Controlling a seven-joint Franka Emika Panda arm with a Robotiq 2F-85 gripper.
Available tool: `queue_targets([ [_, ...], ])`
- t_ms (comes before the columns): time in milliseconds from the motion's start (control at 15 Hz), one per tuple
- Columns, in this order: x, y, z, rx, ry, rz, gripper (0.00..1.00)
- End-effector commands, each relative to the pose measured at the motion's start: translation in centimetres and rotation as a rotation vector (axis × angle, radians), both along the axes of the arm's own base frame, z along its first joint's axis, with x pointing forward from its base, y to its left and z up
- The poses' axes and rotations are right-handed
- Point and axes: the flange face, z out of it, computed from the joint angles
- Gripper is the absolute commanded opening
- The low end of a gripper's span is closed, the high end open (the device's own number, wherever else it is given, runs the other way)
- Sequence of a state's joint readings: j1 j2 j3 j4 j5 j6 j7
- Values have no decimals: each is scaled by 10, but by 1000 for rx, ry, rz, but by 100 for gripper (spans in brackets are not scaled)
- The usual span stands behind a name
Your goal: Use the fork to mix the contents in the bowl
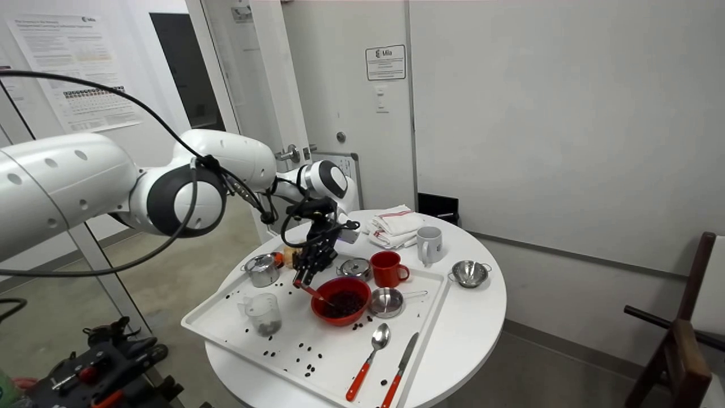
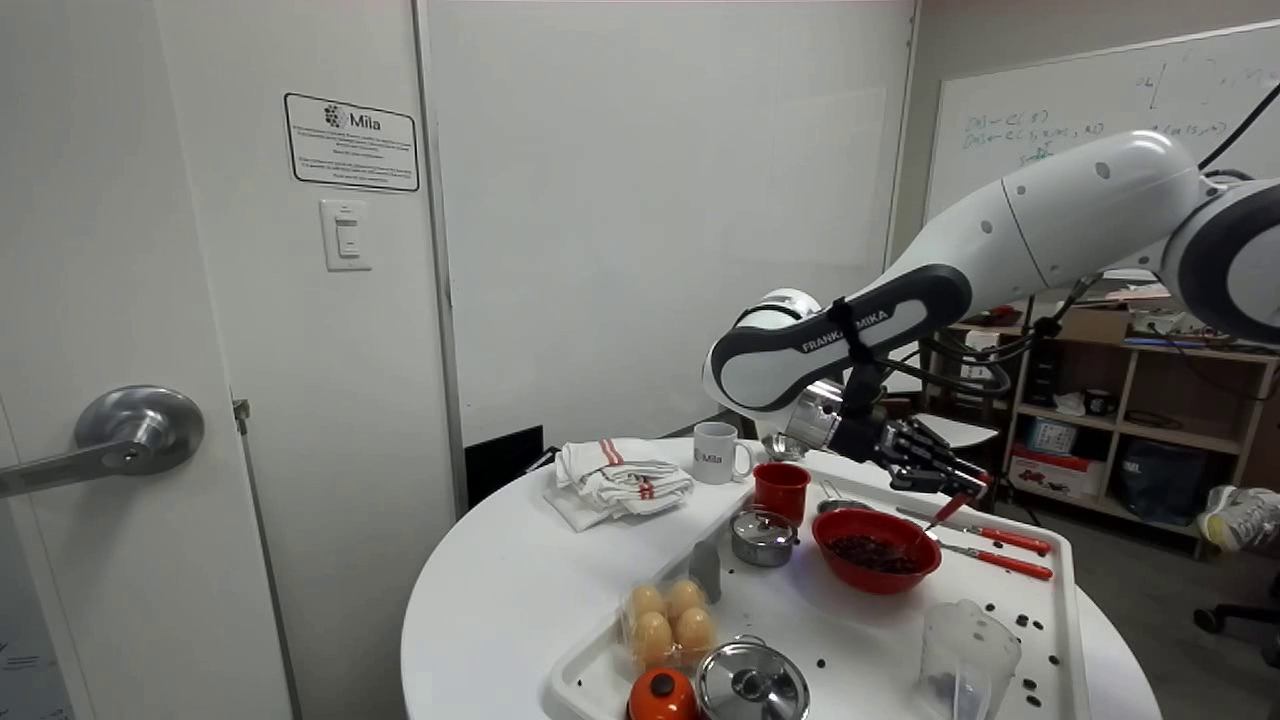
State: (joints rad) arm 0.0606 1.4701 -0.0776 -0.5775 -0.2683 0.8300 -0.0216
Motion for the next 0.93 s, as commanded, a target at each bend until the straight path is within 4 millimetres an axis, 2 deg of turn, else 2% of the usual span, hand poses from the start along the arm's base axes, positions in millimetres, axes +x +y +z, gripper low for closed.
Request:
queue_targets([
  [0,-7,-12,-4,-13,33,-39,7],
  [400,-14,-30,-6,-41,55,-91,7],
  [867,-16,-31,-8,-28,69,-97,7],
])
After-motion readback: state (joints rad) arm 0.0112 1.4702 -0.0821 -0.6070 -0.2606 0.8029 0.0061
